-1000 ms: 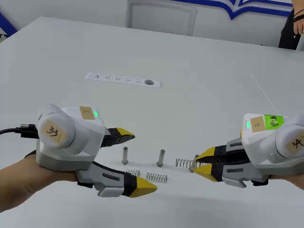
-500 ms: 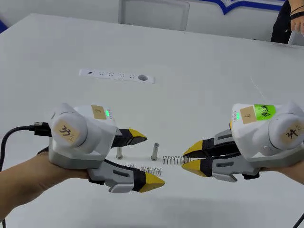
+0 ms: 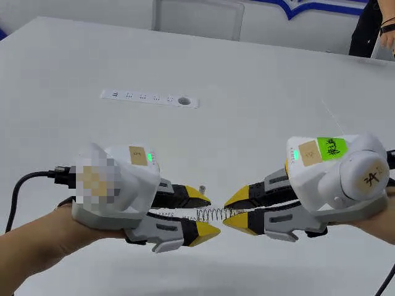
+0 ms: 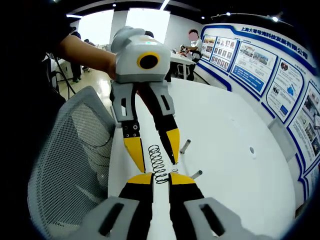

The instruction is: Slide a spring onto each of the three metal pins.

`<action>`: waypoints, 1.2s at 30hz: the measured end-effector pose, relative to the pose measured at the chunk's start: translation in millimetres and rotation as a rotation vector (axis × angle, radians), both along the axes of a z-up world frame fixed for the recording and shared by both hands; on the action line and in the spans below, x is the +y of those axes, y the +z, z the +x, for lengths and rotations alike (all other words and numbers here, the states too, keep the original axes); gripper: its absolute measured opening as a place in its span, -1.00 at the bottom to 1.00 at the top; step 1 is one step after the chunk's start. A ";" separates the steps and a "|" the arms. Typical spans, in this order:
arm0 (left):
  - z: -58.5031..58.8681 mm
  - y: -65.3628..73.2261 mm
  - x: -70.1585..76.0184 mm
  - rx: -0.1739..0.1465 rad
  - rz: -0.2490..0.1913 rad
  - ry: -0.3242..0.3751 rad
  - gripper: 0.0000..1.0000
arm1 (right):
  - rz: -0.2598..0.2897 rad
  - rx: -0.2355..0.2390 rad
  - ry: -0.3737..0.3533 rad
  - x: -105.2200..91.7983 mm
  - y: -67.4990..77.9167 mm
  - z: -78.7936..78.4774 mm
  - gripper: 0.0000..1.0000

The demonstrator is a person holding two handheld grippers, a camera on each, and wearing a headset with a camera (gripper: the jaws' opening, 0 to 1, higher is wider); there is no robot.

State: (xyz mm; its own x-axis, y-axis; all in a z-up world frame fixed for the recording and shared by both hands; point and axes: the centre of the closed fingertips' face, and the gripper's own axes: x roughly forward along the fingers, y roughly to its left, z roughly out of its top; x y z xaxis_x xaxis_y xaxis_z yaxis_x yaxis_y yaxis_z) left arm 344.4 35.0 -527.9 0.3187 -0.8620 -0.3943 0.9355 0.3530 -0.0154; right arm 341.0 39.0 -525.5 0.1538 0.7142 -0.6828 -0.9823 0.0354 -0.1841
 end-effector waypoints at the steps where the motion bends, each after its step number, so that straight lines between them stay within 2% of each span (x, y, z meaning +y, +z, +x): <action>1: 0.2 0.5 -0.1 -0.004 0.000 -0.001 -0.47 | -0.001 0.002 0.001 0.3 -0.2 -0.6 -0.77; 4: 3.0 1.7 1.0 -0.015 -0.001 0.012 -0.50 | -0.002 0.002 0.005 0.8 -0.2 -1.3 -0.77; 6: 3.7 2.0 1.7 -0.009 -0.004 0.016 -0.51 | -0.008 0.000 0.003 -0.5 -1.4 0.0 -0.77; 11: -0.3 3.1 0.8 -0.006 -0.009 -0.001 -0.71 | 0.003 0.005 -0.007 -0.4 0.6 1.5 -0.77; 20: -1.7 2.2 0.7 -0.008 -0.002 -0.006 -0.74 | 0.006 0.001 -0.004 0.0 2.7 0.0 -0.77; 21: -1.7 2.4 0.4 -0.012 -0.002 -0.007 -0.75 | 0.007 -0.001 -0.004 -0.1 3.3 0.2 -0.77; 26: -2.6 4.5 -1.2 -0.074 0.025 -0.041 -0.79 | 0.018 -0.019 0.012 -0.2 8.2 1.0 -0.76; 31: -0.9 8.7 1.4 -0.082 0.019 -0.039 -0.80 | 0.045 -0.019 0.010 1.7 12.2 3.3 -0.75; 36: -3.8 9.3 3.3 -0.093 0.037 -0.060 -0.80 | 0.046 -0.007 0.032 4.6 11.9 0.5 -0.75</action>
State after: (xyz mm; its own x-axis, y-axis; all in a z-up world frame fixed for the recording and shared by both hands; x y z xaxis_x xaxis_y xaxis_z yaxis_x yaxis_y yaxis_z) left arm 340.6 38.3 -518.7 0.3032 -0.8662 -0.3972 0.9519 0.2946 0.0842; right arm 341.5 43.6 -513.7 0.1349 0.7494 -0.6483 -0.9817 0.0126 -0.1898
